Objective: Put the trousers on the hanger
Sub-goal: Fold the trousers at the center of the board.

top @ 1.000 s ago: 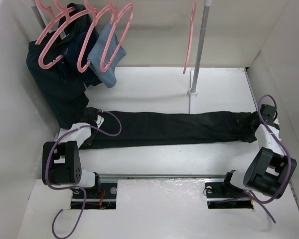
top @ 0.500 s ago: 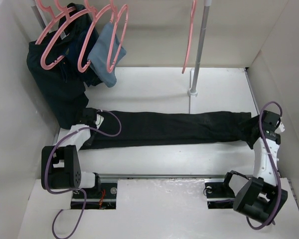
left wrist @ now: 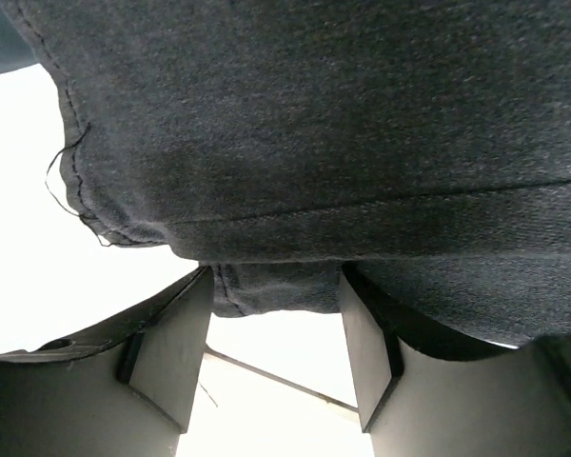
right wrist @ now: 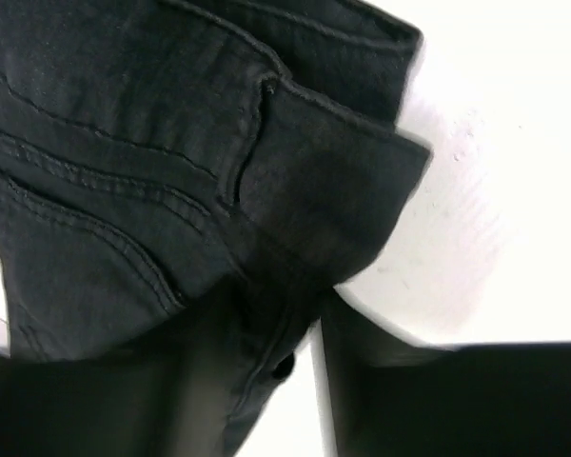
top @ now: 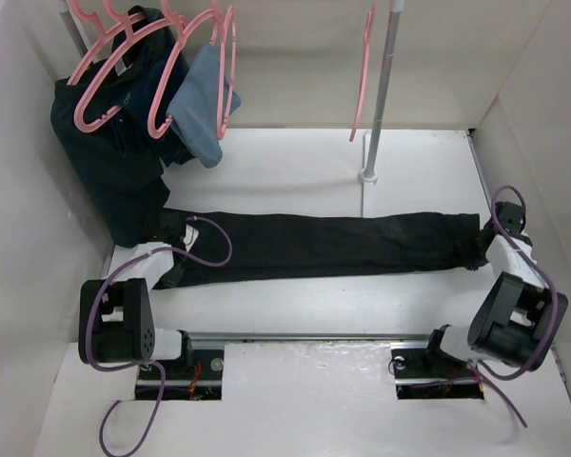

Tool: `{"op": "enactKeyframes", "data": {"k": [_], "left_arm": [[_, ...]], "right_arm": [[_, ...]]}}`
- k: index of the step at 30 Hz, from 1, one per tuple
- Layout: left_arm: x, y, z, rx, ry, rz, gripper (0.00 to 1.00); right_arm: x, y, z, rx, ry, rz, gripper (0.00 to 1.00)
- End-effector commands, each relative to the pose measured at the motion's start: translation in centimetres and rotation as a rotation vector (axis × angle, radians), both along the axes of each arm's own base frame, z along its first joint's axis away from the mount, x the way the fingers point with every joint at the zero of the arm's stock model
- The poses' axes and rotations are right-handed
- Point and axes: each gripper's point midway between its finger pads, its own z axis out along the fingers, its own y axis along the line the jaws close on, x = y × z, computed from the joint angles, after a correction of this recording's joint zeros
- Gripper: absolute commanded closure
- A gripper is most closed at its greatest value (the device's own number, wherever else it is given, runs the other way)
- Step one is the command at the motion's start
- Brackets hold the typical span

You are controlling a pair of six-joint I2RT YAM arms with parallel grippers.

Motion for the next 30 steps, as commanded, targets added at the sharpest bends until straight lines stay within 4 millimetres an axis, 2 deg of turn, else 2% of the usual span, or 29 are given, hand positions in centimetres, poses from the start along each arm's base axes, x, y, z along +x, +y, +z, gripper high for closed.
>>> {"op": "enactKeyframes", "data": {"k": [1, 2, 6, 9, 12, 13, 16, 17, 20, 22, 27, 28, 30], "left_arm": [[-0.9, 0.4, 0.0, 0.022, 0.000, 0.025, 0.47], [-1.3, 0.4, -0.3, 0.022, 0.010, 0.025, 0.47], [-1.3, 0.4, -0.4, 0.022, 0.019, 0.025, 0.46], [-1.3, 0.4, -0.4, 0.022, 0.019, 0.025, 0.45], [-1.2, 0.4, -0.2, 0.022, 0.018, 0.025, 0.40], [-1.2, 0.4, -0.2, 0.022, 0.018, 0.025, 0.39], [-0.8, 0.5, 0.1, 0.025, 0.021, 0.016, 0.37], [-0.4, 0.0, -0.1, -0.007, 0.025, -0.003, 0.41], [-0.7, -0.5, -0.7, -0.039, 0.062, -0.013, 0.43], [-1.1, -1.1, -1.0, -0.072, 0.086, -0.013, 0.45], [-1.4, -1.9, -1.0, -0.123, 0.093, -0.036, 0.40], [-1.2, -2.2, -0.9, -0.143, 0.093, -0.042, 0.39], [-0.8, -2.6, -0.4, -0.165, 0.080, -0.049, 0.37]], "right_arm": [[3.8, -2.1, 3.0, -0.080, -0.118, 0.021, 0.64], [4.0, -2.2, 3.1, -0.085, -0.115, 0.029, 0.79], [3.9, -3.4, 4.5, -0.156, -0.095, 0.032, 1.00], [3.5, -4.3, 5.6, -0.217, -0.093, 0.024, 1.00], [3.8, -5.1, 7.8, -0.268, -0.125, 0.009, 1.00], [4.2, -5.3, 9.1, -0.284, -0.156, 0.006, 1.00], [4.8, -5.1, 11.1, -0.299, -0.223, 0.027, 1.00], [5.5, -4.7, 12.3, -0.298, -0.267, 0.055, 1.00], [5.7, -4.6, 12.7, -0.296, -0.279, 0.061, 1.00], [5.8, -4.9, 13.7, -0.315, -0.286, 0.061, 1.00], [5.9, -5.0, 14.1, -0.324, -0.291, 0.067, 1.00], [6.3, -5.0, 14.6, -0.327, -0.310, 0.072, 1.00], [6.5, -4.8, 14.3, -0.312, -0.307, 0.083, 1.00]]}}
